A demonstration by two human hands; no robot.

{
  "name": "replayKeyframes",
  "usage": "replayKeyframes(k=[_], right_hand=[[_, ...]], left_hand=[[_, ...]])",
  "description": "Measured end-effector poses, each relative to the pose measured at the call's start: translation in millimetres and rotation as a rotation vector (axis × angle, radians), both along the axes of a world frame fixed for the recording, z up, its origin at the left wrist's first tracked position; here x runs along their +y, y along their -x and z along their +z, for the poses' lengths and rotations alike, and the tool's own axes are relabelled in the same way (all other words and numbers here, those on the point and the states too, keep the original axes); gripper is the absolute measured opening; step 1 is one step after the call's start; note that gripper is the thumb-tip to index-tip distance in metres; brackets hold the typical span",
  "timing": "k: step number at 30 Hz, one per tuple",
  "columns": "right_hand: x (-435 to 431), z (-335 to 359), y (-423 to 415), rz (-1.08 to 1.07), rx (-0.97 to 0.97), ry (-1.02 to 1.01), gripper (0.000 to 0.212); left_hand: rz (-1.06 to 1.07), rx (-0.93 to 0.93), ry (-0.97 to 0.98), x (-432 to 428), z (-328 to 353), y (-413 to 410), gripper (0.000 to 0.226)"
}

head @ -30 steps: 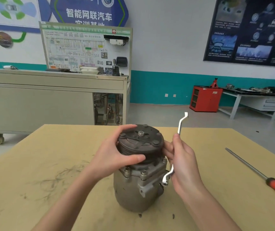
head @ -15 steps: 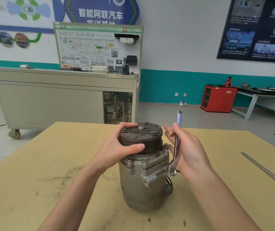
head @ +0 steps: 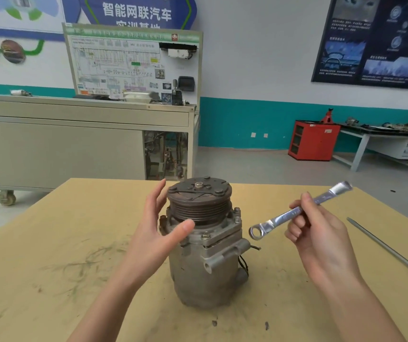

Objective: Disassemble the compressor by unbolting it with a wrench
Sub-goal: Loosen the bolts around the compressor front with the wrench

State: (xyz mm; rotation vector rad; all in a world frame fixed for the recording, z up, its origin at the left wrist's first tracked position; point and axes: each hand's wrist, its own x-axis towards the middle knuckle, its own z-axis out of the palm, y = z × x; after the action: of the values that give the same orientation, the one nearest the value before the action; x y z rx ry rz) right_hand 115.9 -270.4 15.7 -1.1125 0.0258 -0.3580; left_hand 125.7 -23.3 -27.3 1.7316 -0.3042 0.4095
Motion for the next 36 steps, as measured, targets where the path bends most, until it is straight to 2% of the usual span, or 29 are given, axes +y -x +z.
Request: replayKeyframes(k=[6,14,20,22,24,26,27,29,30,31,33,36], right_hand=[[2.4,-3.8,15.4,0.052,-0.028,-0.037,0.023],[10.7,-1.2,27.0,0.092,-0.05,-0.043,0.022],[16.0,-1.0,29.1,0.108,-0.137,0.026,0.023],[13.2,1.8,30.8,0.047,-0.249,0.177,0.029],[6.4,12.0,33.7,-0.079,-0.393,0.487,0.033],[-0.1,27.4,37.4,-0.087,-0.449,0.764,0.024],[-2.8,33.7,37.7,-0.045,-0.42,0.865,0.02],[-7.8,39.1,33.4,0.079,-0.285,1.022,0.04],[-7.6,39.5,32.6,0.164,-0.202,1.038,0.051],[-6.0,39.3,32.9,0.239,-0.131,1.008,0.057],[-3.8,36.9,34.7,0.315,-0.081,0.879,0.053],[-5.0,34.5,40.2,0.273,-0.137,0.521,0.025]], left_hand=[[-0.029,-0.026,-0.092,1.7,-19.7,11.1,0.109],[0.038,-0.044,-0.096,-2.3,-28.6,13.1,0.08],[0.047,-0.046,-0.09,-2.2,-29.4,13.1,0.08],[0.049,-0.044,-0.099,-2.8,-28.9,13.5,0.08],[0.057,-0.041,-0.112,-2.8,-28.4,14.2,0.078],[0.066,-0.04,-0.129,-3.1,-28.0,14.8,0.077],[0.067,-0.039,-0.133,-3.2,-27.8,14.9,0.076],[0.067,-0.041,-0.133,-3.0,-27.3,15.1,0.075],[0.064,-0.043,-0.13,-3.1,-26.8,15.1,0.074],[0.058,-0.043,-0.125,-3.2,-26.5,15.3,0.074],[0.047,-0.046,-0.113,-3.7,-26.2,15.6,0.076],[0.051,-0.06,-0.11,-4.3,-26.2,15.5,0.078]])
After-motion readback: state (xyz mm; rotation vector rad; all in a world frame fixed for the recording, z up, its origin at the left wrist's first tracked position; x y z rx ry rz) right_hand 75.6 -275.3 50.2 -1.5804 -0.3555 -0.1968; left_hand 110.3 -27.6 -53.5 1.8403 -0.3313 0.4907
